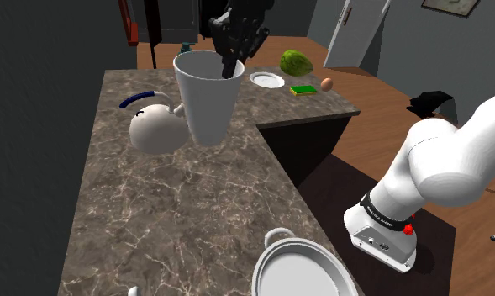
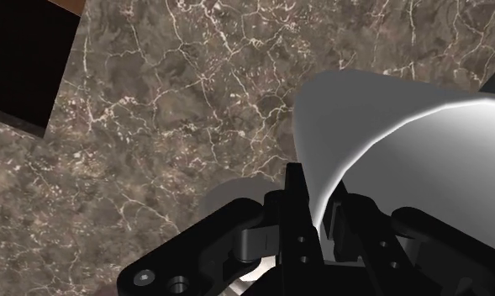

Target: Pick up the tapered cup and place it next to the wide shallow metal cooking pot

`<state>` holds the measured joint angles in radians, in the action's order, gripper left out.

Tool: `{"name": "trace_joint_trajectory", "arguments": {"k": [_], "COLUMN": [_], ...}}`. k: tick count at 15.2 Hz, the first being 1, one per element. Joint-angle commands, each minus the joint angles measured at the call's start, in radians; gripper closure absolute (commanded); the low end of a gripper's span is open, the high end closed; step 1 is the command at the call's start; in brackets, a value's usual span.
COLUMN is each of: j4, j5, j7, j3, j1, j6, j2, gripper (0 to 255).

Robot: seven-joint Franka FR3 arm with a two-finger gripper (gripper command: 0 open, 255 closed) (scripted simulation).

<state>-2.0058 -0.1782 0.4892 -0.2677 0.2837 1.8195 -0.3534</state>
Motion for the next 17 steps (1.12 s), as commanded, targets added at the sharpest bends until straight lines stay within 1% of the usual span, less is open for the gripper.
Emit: {"name": "trace_joint_trajectory", "arguments": {"k": [1, 5, 7, 17], "j4": [0.031, 0.110, 0.168, 0.026], "j5": [0.004, 0.027, 0.052, 0.043], "j7": [0.054, 0.161, 0.229, 0.218], "j3": [-0.039, -0.114, -0.159, -0.163], "j1": [0.013, 0.037, 0.052, 0.057], "j6": [0.009, 0.019, 0.022, 0.156], "j2": [0.033, 0.111, 0.168, 0.161], "gripper": [255, 255, 255, 255]}}
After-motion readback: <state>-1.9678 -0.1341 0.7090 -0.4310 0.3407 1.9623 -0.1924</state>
